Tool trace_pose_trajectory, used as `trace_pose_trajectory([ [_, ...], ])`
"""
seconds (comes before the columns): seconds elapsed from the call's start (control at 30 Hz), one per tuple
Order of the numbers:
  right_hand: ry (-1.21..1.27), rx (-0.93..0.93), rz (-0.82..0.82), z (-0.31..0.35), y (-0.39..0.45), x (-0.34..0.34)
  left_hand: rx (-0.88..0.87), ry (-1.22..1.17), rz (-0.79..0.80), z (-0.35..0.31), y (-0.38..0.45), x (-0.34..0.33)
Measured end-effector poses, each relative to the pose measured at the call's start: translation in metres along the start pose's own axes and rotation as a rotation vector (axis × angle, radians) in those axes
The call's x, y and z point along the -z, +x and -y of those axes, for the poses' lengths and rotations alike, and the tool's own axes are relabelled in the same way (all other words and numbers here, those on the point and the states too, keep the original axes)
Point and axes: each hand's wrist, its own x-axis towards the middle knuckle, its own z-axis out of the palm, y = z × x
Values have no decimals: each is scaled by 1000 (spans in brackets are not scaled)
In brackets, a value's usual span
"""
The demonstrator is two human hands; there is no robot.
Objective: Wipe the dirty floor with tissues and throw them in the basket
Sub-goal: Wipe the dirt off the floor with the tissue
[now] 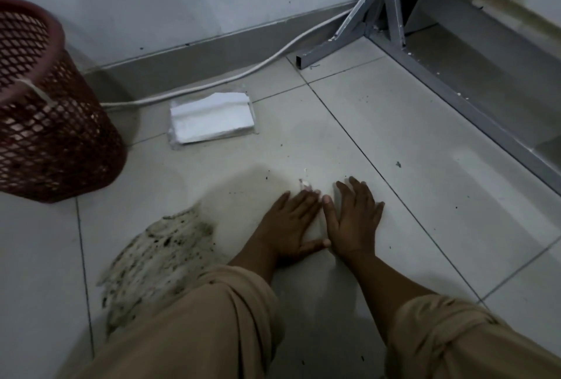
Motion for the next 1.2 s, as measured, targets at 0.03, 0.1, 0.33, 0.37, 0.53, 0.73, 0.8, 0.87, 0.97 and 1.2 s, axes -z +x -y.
trace_pose_trajectory([
  [0.03, 8, 1, 13, 4, 2, -2, 93, -9, -31, 2, -2, 0],
  [0.1, 27, 1, 34, 11, 5, -4, 303, -31, -106, 15, -11, 1],
  [0.33, 64, 32, 64, 29, 4, -9, 452, -11, -98, 66, -75, 7],
  [0.37, 68, 37, 64, 31, 3, -10, 386, -2, -80, 64, -83, 5],
  [0.53, -3, 202, 50, 44, -3, -14, -47, 27, 26, 47, -98, -5],
  [0.73, 14, 147, 58, 50, 1, -18, -39, 14, 33, 50, -108, -3],
  [0.8, 14, 124, 50, 46, 1, -18, -232, 48, 104, 40, -106, -4],
  [0.87, 27, 102, 45, 43, 0, -18, -329, 51, 136, 29, -98, -6],
  [0.97, 31, 108, 78, 37, 0, -16, -248, 45, 102, 17, -87, -7],
  [1.2, -115, 318, 197, 16, -11, -3, 30, 5, 64, 13, -80, -1],
])
